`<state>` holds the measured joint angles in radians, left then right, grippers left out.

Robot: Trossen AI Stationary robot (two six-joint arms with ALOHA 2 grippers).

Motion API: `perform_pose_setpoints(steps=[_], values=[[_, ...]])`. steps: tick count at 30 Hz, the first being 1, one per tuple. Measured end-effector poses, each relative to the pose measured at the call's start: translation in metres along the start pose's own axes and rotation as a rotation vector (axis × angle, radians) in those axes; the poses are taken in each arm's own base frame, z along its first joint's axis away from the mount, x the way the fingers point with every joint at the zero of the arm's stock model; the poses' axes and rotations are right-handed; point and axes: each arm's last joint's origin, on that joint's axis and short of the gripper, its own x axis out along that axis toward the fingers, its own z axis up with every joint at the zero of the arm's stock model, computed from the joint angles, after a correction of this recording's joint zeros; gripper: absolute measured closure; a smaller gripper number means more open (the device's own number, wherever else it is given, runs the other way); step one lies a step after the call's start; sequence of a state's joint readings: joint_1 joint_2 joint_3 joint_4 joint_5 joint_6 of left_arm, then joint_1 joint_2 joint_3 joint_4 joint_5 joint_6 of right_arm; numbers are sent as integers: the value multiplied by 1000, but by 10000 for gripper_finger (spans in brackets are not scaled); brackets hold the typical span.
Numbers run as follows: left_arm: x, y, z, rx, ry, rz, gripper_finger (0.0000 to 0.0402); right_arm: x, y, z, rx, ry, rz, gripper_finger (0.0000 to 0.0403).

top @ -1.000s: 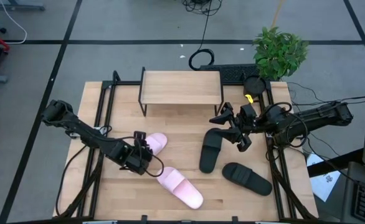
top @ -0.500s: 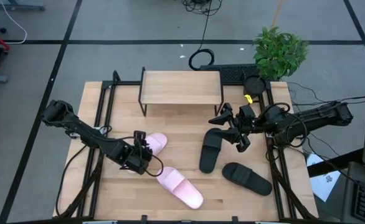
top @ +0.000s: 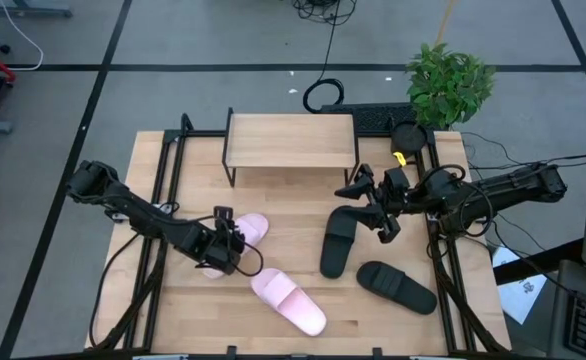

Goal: Pick and place slides into the shelf
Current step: Put the left pink slide on the shelf

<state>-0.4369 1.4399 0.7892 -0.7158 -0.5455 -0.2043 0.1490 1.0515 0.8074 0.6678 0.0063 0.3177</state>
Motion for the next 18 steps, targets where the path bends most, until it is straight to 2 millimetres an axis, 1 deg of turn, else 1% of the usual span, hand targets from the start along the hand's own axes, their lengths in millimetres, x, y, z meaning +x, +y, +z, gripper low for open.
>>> perform_pose_setpoints(steps=[5,14,16,18], values=[[1,1,2,15,-11,-1,215,0,0,0,-16,0,-1,193],[11,-2,-5,17,-30,-16,217,0,0,-1,-20,4,-9,193],[12,-3,-5,11,-41,-18,228,0,-1,-1,-20,4,-36,193],[12,-3,-5,7,-47,-23,255,0,-2,-2,-22,7,-65,193]])
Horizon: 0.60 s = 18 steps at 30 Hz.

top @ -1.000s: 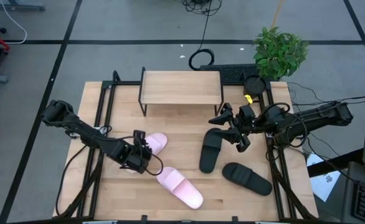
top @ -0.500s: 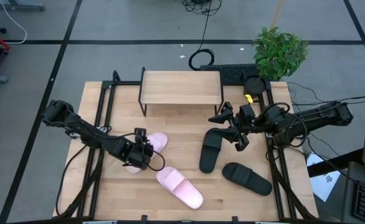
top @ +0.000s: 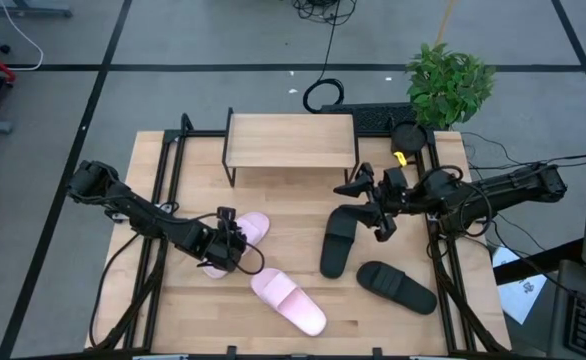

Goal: Pick and place slides into the shelf
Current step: Put the left pink slide on the shelf

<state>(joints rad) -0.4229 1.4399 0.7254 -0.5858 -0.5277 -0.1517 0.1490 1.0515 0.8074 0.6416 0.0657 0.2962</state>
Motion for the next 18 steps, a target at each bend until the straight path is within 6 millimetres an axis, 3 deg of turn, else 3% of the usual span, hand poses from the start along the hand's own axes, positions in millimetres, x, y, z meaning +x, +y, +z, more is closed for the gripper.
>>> perform_pose_setpoints(steps=[6,12,15,18], values=[[0,-1,1,-10,-8,-21,383,0,-1,0,-20,-6,-43,193],[-6,2,7,-101,-3,-38,397,0,-2,0,-24,-9,-44,193],[-27,11,25,-149,-40,-52,398,0,-3,1,-14,-12,-47,193],[-60,29,46,-195,-113,9,399,0,-3,1,-13,-19,-50,193]])
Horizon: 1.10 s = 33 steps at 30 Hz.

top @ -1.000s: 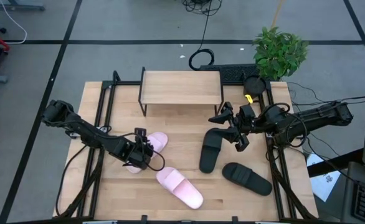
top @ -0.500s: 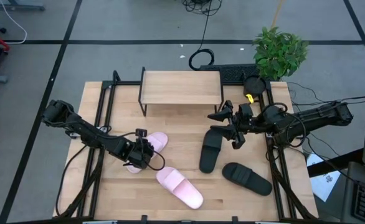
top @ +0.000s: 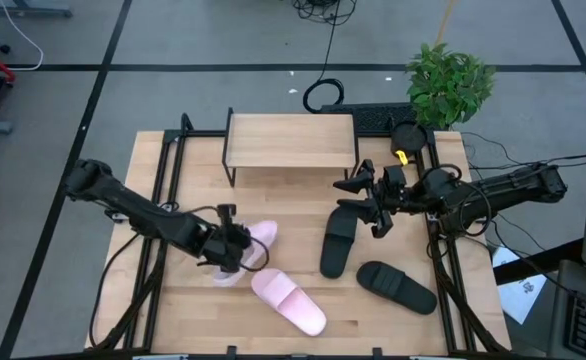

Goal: Pick and place slides into the shelf
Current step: Put the left pink slide on the shelf

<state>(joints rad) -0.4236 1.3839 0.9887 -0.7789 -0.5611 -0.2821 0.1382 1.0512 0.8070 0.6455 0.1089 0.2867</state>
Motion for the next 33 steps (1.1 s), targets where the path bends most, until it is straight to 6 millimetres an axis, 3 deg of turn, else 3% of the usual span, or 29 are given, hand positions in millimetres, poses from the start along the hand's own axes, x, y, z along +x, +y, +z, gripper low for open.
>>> perform_pose_setpoints(steps=[7,12,18,21,25,33], values=[[-75,62,63,-233,-232,340,400,0,0,1,-7,-12,2,193],[-98,115,94,-321,-308,541,401,0,0,3,-12,-33,-26,193],[-90,177,110,-303,-260,677,401,0,-1,3,-9,-38,-46,193],[-73,198,112,-296,-190,695,401,0,-1,3,-9,-38,-46,193],[-53,214,111,-195,-25,731,401,0,-1,3,-8,-48,-54,193],[-46,231,125,-55,164,751,401,0,-4,4,-21,-60,-124,193]])
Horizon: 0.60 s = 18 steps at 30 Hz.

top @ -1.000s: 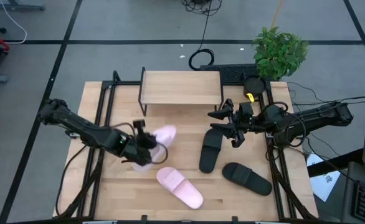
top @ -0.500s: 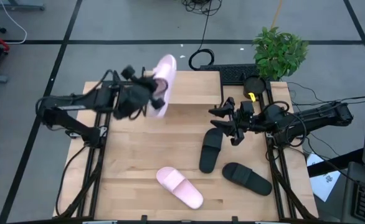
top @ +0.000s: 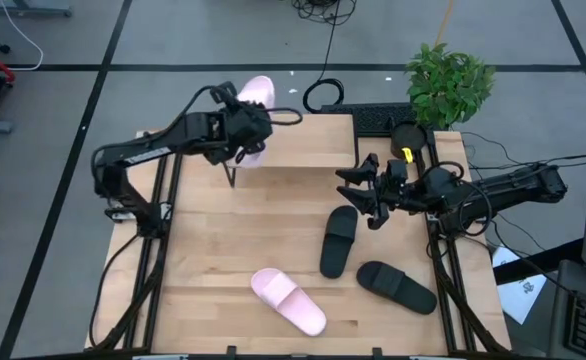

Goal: Pick and place slides into the shelf
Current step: Put the left pink slide on the shelf

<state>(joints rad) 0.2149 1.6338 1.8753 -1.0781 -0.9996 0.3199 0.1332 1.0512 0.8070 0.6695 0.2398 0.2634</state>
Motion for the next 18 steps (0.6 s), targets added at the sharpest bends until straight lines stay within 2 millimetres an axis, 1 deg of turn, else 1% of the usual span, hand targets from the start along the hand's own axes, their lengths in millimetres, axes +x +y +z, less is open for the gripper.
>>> perform_pose_setpoints(steps=[4,7,13,18], values=[[3,0,11,77,33,40,401,0,-1,0,-6,-1,-4,193],[12,-7,15,129,76,36,401,0,-2,1,-17,-2,-8,193],[43,-24,7,258,237,8,401,0,-2,0,-24,6,-10,193],[65,-33,5,246,307,3,401,0,-3,-1,-33,12,-12,193]])
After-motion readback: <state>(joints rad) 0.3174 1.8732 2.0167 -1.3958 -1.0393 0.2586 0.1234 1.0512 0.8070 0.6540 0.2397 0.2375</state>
